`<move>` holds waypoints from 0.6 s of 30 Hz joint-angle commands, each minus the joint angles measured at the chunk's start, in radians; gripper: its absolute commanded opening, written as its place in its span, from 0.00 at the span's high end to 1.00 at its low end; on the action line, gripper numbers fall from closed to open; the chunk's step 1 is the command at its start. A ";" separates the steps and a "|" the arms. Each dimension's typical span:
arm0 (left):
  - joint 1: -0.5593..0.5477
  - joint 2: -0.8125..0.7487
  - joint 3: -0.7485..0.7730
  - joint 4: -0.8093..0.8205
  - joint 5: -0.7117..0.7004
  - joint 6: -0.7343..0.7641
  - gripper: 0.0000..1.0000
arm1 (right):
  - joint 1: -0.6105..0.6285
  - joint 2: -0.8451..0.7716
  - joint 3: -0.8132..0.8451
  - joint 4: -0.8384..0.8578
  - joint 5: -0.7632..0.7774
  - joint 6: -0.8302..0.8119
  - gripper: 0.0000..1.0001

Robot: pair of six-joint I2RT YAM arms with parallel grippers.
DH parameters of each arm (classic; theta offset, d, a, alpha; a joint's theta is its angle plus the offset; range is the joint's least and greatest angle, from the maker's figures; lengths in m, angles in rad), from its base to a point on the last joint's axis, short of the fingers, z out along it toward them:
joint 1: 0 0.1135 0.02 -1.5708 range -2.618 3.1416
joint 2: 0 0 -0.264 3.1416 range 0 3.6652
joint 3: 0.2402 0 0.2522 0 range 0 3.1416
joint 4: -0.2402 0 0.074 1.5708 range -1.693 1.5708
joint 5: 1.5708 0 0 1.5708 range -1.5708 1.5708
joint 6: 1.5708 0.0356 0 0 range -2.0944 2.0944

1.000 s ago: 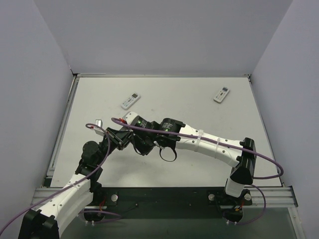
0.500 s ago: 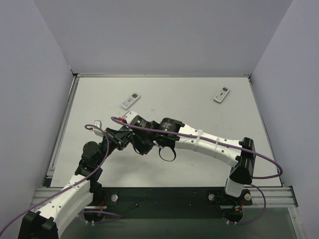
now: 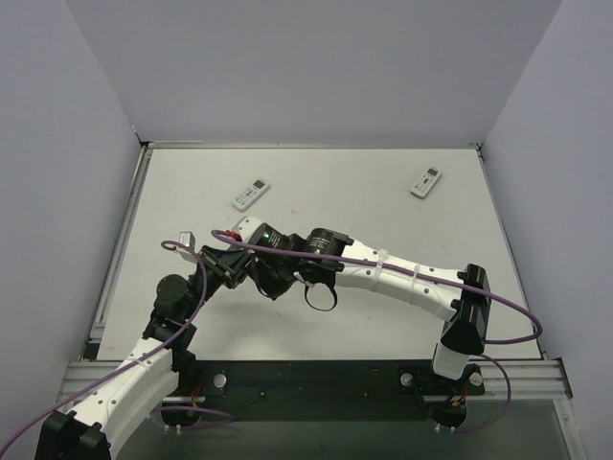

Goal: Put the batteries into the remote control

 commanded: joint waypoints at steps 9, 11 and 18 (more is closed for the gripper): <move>-0.004 -0.012 0.036 0.077 0.023 -0.016 1.00 | -0.023 -0.023 0.001 -0.002 -0.021 -0.007 0.45; -0.004 -0.010 0.036 0.070 0.025 -0.011 1.00 | -0.023 -0.023 0.012 -0.002 -0.024 -0.004 0.35; -0.004 -0.007 0.034 0.043 0.025 0.013 1.00 | -0.025 -0.034 0.040 -0.003 -0.033 -0.002 0.15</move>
